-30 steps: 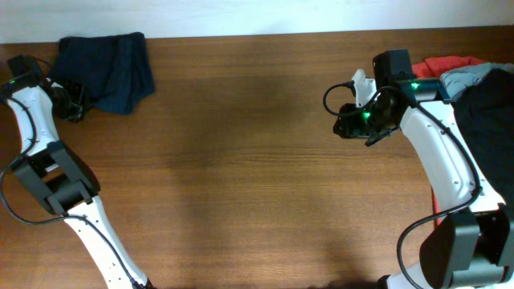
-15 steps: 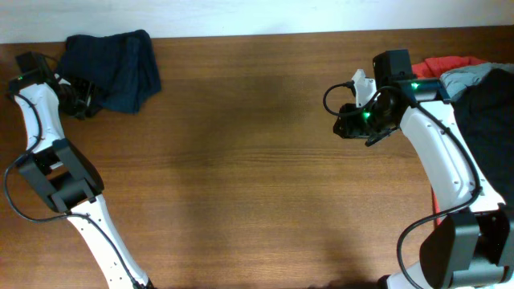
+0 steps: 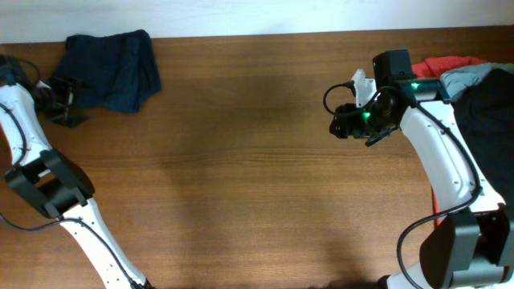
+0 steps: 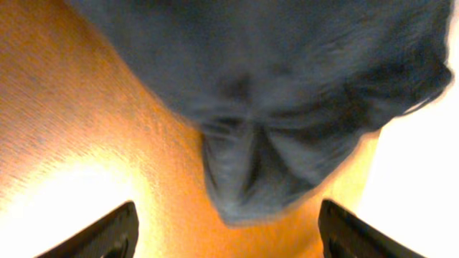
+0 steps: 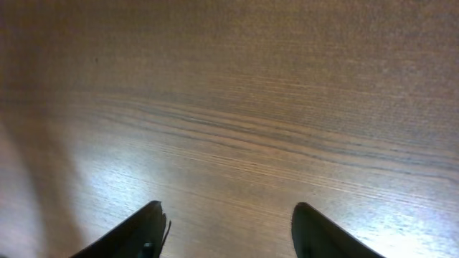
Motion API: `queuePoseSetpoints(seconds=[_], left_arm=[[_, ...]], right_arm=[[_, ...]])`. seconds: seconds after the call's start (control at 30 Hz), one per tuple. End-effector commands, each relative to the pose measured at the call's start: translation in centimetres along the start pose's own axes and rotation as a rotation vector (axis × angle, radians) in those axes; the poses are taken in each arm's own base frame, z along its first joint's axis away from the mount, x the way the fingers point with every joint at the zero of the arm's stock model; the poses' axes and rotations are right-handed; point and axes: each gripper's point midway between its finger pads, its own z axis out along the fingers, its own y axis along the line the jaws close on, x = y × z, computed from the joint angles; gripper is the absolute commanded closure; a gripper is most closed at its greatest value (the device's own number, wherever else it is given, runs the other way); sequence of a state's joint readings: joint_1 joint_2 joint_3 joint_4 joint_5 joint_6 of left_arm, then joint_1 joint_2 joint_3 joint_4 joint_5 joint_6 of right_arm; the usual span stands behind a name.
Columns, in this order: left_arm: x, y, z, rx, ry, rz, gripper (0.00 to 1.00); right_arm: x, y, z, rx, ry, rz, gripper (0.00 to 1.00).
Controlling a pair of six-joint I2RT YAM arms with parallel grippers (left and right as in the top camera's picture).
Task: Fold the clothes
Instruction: 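Lower the shorts onto the table and open the left gripper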
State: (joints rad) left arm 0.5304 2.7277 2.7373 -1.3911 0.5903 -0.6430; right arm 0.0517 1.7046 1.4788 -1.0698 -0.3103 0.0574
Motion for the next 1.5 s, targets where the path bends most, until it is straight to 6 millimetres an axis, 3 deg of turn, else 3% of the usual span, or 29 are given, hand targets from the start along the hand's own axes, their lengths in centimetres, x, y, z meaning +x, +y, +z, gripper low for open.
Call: queuePoseSetpoints(seconds=[0.0, 0.17, 0.43, 0.57, 0.6, 0.63, 0.8, 0.93, 1.13, 1.27, 1.47], left_arm=[[1.5, -3.5, -4.1, 0.039, -0.055, 0.188, 0.22], [6.0, -8.1, -8.7, 0.081, -0.106, 0.376, 0.24], [16.4, -15.0, -15.8, 0.097, -0.233, 0.686, 0.24], [20.9, -17.1, -19.5, 0.095, -0.342, 0.796, 0.24], [22.0, -17.5, -20.5, 0.095, -0.373, 0.82, 0.24], [24.6, -18.2, -22.6, 0.109, -0.427, 0.869, 0.23], [29.9, -19.1, -26.6, 0.149, -0.524, 0.967, 0.21], [32.5, -19.1, -28.8, 0.161, -0.59, 1.008, 0.2], [34.8, -19.1, -30.4, 0.193, -0.614, 1.063, 0.2], [35.4, -19.1, -30.4, 0.201, -0.607, 1.077, 0.19], [34.4, -18.7, -28.0, 0.126, -0.55, 1.062, 0.2]], right_arm=[[0.2, -0.6, 0.2, 0.015, 0.008, 0.013, 0.35], [0.1, -1.2, 0.2, 0.047, 0.004, 0.014, 0.28], [0.1, -1.9, 0.1, 0.09, 0.004, 0.014, 0.09], [0.1, -1.9, 0.1, 0.09, 0.003, 0.014, 0.0], [0.1, -1.9, 0.1, 0.09, 0.003, 0.014, 0.01], [0.1, -1.9, 0.1, 0.09, 0.003, 0.014, 0.01], [0.1, -1.9, 0.1, 0.09, 0.003, 0.014, 0.01], [0.1, -1.9, 0.1, 0.09, 0.003, 0.014, 0.01], [0.1, -1.9, 0.1, 0.089, 0.003, 0.013, 0.01], [0.1, -1.9, 0.1, 0.089, 0.003, 0.013, 0.01], [0.1, -1.9, 0.1, 0.09, 0.003, 0.014, 0.01]])
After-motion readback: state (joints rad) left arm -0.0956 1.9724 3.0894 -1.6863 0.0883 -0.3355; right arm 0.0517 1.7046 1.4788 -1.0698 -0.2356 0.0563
